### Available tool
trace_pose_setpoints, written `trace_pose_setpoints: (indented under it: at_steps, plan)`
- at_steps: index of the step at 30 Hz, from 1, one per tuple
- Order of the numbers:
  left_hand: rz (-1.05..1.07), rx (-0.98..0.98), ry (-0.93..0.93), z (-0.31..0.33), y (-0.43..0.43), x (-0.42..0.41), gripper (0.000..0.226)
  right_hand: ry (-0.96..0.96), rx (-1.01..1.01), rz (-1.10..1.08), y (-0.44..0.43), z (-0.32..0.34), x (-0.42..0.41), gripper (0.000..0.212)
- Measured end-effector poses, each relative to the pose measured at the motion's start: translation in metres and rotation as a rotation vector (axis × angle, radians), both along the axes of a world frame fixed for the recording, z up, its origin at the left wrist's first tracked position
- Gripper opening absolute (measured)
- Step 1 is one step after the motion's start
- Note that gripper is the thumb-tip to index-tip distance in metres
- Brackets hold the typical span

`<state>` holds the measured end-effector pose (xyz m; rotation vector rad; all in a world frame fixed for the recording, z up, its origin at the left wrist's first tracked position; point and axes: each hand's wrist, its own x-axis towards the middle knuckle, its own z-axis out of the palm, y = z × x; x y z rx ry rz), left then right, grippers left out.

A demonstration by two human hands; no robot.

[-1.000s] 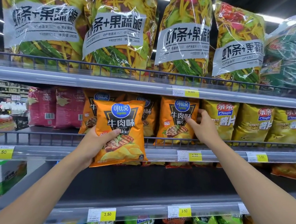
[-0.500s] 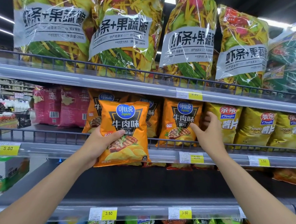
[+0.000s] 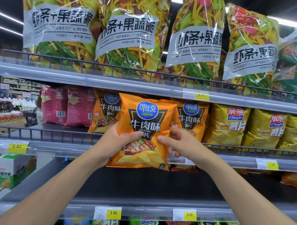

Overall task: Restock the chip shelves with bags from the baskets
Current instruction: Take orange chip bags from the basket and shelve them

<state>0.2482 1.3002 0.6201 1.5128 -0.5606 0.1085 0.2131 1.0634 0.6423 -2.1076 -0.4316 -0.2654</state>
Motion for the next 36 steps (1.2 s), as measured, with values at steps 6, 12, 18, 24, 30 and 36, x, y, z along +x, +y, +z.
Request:
trace_pose_setpoints:
  at_steps: [6, 12, 18, 24, 30, 36]
  plan:
    - [0.056, 0.063, -0.178, 0.024, 0.022, -0.002, 0.064, -0.169, 0.112, -0.034, 0.002, 0.022, 0.009, 0.020]
    - [0.239, 0.084, -0.390, 0.044, 0.042, 0.007, 0.042, -0.382, 0.140, -0.059, 0.007, 0.035, 0.018, 0.026]
    - [0.315, 0.182, -0.496, 0.043, 0.041, 0.022, 0.036, -0.433, 0.128, -0.117, 0.012, 0.021, 0.037, 0.022]
    - [0.352, 0.340, -0.427, 0.025, 0.039, 0.043, 0.041, -0.325, 0.095, -0.189, 0.009, 0.002, 0.059, 0.034]
    - [0.394, 0.397, -0.358, 0.015, 0.035, 0.053, 0.033, -0.260, 0.059, -0.200, 0.013, -0.006, 0.066, 0.043]
    - [0.412, 0.412, -0.328, 0.022, 0.027, 0.055, 0.024, -0.208, -0.050, -0.245, 0.020, 0.006, 0.072, 0.032]
